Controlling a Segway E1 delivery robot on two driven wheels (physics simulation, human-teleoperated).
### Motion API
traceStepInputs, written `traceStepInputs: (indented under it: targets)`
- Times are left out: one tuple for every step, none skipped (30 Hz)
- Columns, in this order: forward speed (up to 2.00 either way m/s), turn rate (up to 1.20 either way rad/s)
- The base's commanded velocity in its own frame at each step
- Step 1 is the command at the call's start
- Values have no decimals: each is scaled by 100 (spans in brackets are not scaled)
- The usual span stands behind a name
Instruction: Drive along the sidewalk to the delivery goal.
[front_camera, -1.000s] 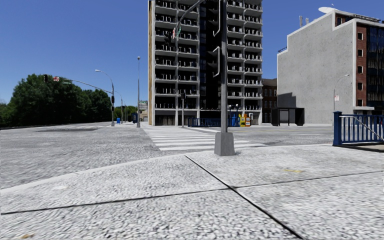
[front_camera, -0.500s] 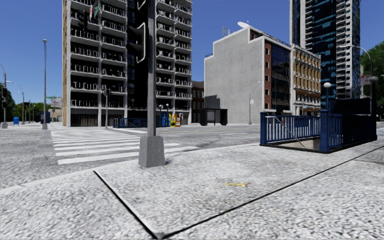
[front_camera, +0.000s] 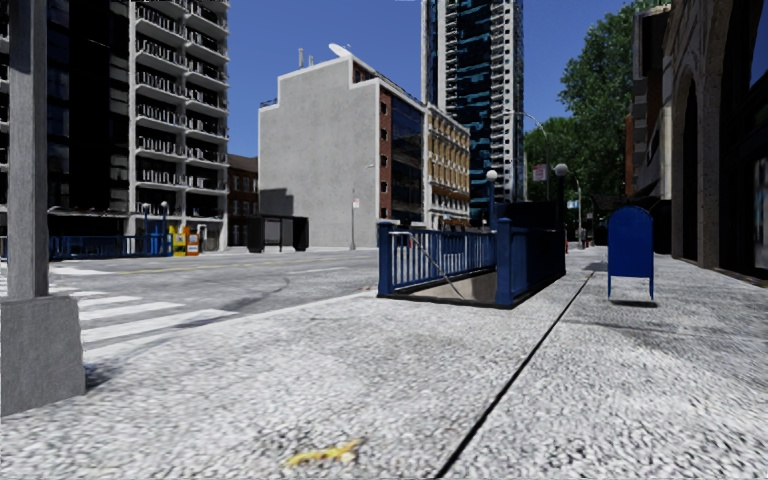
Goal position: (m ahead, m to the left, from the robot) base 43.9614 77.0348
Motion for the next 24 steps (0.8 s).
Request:
traceStepInputs:
  targets:
    - [200,-83]
    - [200,-80]
    - [200,-30]
    - [200,-30]
    - [200,-8]
    - [200,-1]
    - [200,0]
    - [200,0]
    - [200,0]
    - [200,8]
    - [200,54]
    - [200,54]
    - [200,76]
    - [200,92]
    - [200,107]
    - [200,120]
    - [200,120]
    - [200,120]
    - [200,120]
    - [200,120]
    - [200,120]
    - [200,120]
    - [200,120]
    - [200,120]
